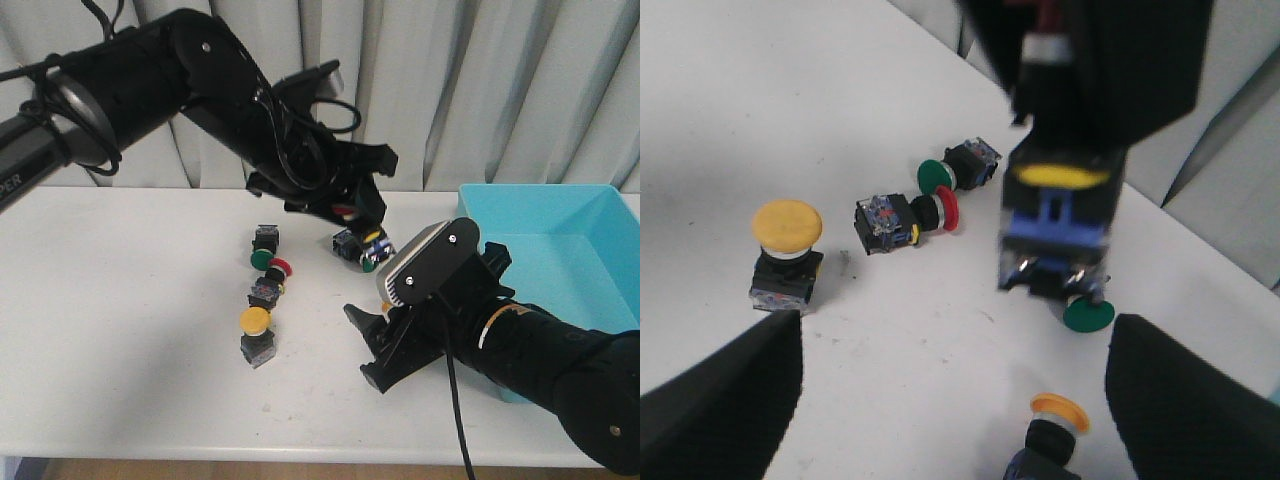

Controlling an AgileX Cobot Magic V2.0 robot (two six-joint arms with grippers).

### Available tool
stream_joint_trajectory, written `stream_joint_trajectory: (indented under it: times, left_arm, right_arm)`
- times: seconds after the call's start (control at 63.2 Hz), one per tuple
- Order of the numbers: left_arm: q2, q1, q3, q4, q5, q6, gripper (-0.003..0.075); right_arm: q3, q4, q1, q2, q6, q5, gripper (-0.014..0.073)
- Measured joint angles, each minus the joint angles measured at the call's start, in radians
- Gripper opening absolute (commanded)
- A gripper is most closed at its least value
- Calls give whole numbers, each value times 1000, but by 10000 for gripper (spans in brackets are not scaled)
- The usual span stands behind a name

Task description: Pick red and yellow buttons and place in box

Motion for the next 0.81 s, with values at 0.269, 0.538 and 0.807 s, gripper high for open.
stream_joint_trajectory:
  times: [0.269,0.538,0.807]
  left_arm:
    - [1,0,37,-78,5,-7,-6]
    - [1,-29,37,-117,5,-10,-2]
    - [1,-64,37,-133,4,-10,4]
  right_arm:
    - [0,51,-10,3,-24,-35,590]
    - [0,123,-45,12,-48,-56,565]
    - [0,127,-45,12,-48,-55,166]
